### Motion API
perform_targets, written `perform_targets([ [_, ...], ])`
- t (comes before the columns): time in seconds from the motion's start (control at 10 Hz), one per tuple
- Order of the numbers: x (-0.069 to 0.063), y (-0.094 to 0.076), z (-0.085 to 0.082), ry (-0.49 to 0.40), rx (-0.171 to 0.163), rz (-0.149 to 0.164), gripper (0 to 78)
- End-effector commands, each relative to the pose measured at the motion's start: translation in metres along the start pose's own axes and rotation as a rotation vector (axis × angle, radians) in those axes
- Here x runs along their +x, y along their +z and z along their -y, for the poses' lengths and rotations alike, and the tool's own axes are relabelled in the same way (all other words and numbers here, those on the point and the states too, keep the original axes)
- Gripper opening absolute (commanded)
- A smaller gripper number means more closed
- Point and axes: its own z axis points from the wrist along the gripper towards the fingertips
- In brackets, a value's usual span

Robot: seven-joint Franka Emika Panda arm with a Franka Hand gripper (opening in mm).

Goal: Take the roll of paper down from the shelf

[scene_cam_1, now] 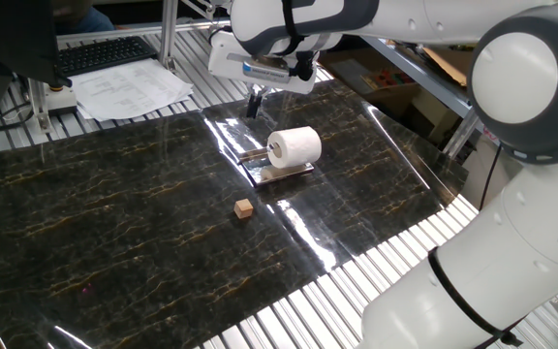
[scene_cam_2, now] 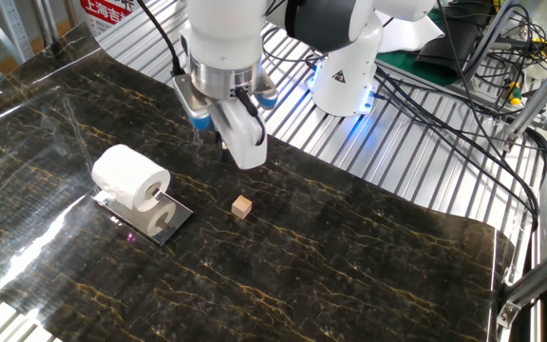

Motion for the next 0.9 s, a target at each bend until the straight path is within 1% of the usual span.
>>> perform_targets([
  [0.1, -0.001, -0.003, 0.000, 0.252, -0.018, -0.006, 0.0],
  [0.3, -0.001, -0.003, 0.000, 0.283, -0.015, -0.004, 0.0],
  [0.5, -0.001, -0.002, 0.000, 0.340, -0.013, -0.002, 0.0],
  [0.7, -0.004, 0.000, 0.001, 0.358, -0.013, 0.002, 0.0],
  [0.8, -0.009, 0.007, 0.005, 0.383, -0.009, 0.010, 0.0],
  [0.9, -0.016, 0.013, 0.008, 0.399, 0.003, 0.026, 0.0],
])
